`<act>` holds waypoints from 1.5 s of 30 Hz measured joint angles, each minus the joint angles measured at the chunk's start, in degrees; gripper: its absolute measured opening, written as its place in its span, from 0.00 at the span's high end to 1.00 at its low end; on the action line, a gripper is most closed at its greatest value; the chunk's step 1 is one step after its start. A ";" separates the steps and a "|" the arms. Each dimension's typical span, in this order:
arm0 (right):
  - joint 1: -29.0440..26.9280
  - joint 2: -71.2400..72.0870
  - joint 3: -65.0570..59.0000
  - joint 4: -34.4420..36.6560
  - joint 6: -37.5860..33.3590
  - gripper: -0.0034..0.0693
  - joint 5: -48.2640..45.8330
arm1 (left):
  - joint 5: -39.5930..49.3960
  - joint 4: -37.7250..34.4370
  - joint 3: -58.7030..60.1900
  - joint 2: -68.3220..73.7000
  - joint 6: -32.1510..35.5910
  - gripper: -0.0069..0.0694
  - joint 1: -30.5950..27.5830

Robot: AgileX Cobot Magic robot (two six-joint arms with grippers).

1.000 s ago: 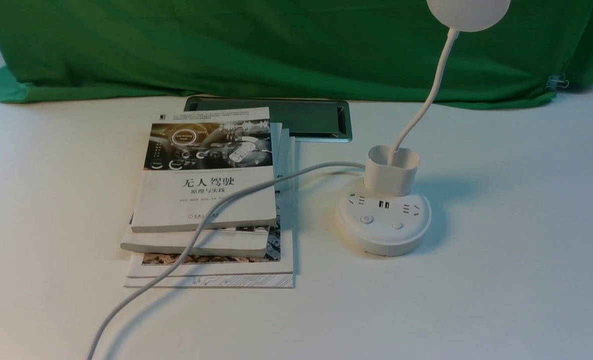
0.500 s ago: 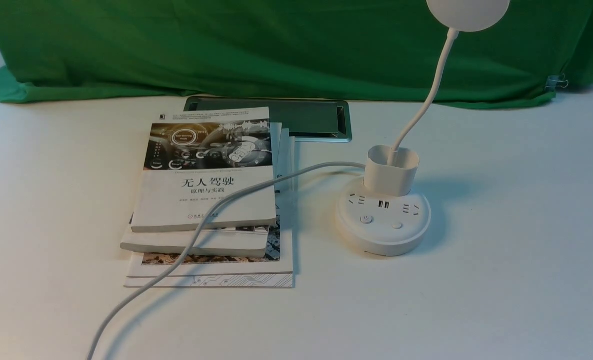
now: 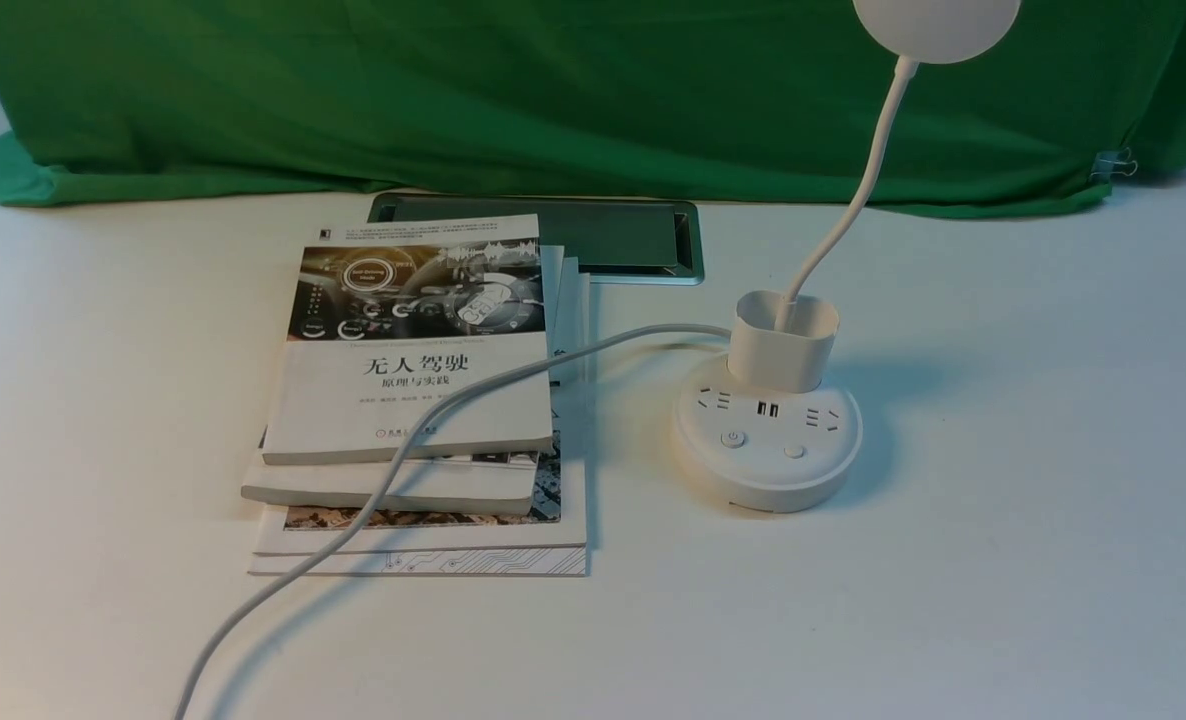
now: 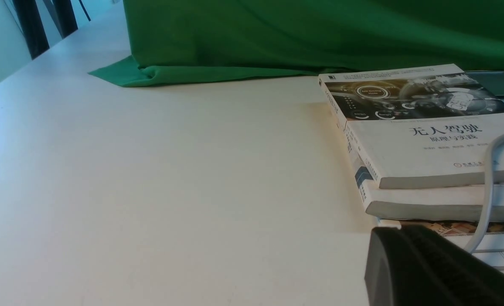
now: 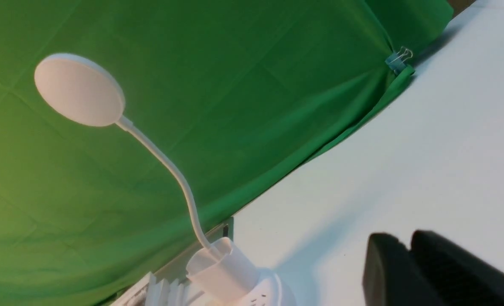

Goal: Turn on the desk lamp on the white desktop with your hand.
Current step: 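Press the button on the base of the white desk lamp with the right gripper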

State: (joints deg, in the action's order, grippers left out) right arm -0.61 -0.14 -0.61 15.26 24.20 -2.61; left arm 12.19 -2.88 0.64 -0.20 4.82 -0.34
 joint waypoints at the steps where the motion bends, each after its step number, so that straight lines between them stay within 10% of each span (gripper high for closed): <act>1: 0.00 0.00 0.00 0.00 -0.47 0.79 0.00 | 0.00 0.00 0.00 0.00 0.00 0.88 0.00; 19: 0.00 -0.58 0.32 -0.07 -9.11 0.91 -1.71 | 0.00 0.00 0.00 0.00 0.00 0.88 0.00; 35: 0.21 -42.24 42.57 0.38 -46.89 0.91 -42.17 | 0.00 0.00 0.00 0.00 0.00 0.88 0.00; 45: 17.45 -65.48 54.53 -3.26 -53.90 0.91 -44.03 | 0.00 0.00 0.00 0.00 0.00 0.88 0.00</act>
State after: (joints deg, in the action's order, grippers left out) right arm 16.84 -65.62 53.92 12.00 -29.71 -46.64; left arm 12.19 -2.88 0.64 -0.20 4.82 -0.34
